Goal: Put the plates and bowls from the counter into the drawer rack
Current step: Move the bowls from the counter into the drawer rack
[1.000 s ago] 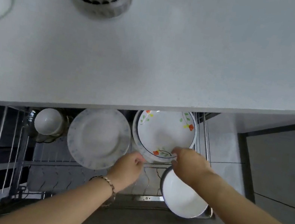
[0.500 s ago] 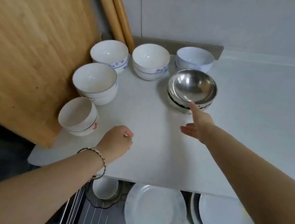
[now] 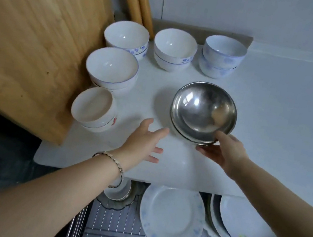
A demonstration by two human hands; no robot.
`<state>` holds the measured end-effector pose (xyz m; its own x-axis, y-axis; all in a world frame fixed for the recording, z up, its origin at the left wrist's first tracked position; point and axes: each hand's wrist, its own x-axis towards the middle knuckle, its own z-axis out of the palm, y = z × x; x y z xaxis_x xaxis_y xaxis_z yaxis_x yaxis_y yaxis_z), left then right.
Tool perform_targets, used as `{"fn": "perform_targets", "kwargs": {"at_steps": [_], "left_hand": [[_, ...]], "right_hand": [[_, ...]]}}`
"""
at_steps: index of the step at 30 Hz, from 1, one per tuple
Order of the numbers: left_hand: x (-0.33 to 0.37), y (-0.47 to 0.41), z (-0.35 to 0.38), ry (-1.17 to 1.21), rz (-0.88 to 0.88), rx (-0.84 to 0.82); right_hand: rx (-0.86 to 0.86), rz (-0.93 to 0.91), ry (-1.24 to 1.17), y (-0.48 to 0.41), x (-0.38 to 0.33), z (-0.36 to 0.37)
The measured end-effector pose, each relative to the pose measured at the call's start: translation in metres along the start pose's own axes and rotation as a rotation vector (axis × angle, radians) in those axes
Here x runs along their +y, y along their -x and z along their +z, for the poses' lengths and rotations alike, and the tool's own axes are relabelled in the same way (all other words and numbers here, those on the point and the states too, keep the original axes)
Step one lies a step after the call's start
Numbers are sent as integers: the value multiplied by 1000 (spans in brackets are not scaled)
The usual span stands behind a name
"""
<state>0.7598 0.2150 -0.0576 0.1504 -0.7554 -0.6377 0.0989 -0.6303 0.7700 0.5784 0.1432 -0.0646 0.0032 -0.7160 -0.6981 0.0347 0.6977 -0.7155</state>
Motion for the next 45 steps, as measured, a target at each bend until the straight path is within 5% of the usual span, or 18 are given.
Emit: {"fn": "perform_targets", "kwargs": {"at_steps": [13,20,29,45], "left_hand": [[-145,121,-17,-277,-43,20],[-252,114,-26,-318,-355,74],[-337,42,-38,-579,-439,183],[-369,25,-16,-612,-577,10]], "right_hand": [[-395,142,643,115,133,-48],[-339,255,719,92,257,-35],[-227,406,656,27,363,-6],[-178,403,1004,7,362,-17]]}}
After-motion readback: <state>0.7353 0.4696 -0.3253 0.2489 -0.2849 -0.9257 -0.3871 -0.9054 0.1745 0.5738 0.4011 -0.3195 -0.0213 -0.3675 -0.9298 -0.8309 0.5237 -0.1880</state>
